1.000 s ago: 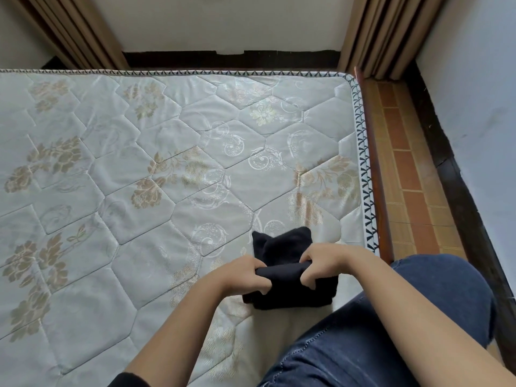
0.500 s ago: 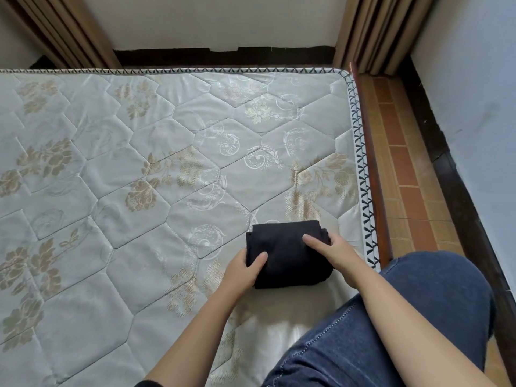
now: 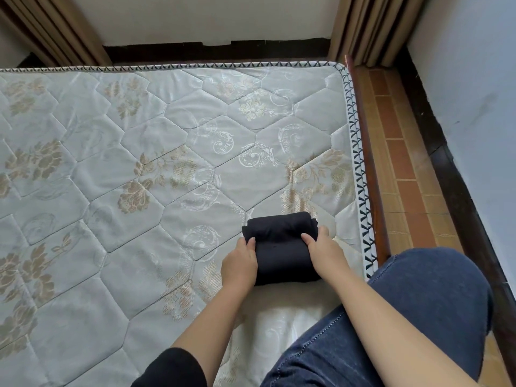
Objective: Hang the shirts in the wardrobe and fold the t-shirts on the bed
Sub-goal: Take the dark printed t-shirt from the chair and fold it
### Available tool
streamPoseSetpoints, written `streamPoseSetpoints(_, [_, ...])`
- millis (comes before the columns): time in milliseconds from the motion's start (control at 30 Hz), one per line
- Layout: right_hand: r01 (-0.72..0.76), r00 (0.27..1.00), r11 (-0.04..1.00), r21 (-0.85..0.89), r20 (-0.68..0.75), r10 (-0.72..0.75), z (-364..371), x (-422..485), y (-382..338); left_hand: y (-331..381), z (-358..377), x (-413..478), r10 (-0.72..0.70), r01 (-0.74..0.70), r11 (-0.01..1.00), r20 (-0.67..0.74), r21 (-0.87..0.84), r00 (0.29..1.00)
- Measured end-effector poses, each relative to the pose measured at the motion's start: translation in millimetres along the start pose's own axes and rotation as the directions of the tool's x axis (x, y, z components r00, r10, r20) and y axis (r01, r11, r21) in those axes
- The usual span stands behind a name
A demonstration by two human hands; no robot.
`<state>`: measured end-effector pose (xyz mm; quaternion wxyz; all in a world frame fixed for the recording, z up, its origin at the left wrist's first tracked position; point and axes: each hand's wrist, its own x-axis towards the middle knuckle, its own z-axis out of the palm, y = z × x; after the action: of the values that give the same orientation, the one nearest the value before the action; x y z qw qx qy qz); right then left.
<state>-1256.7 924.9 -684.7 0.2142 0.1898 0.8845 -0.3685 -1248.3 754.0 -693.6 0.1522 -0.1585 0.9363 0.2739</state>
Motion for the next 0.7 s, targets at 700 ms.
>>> streamPoseSetpoints(700, [0.386, 0.874, 0.713, -0.586, -0.017, -0.486, 31, 3, 4, 2, 22, 4, 0.322, -0.329, 0.884, 0.078, 0.333, 0.944])
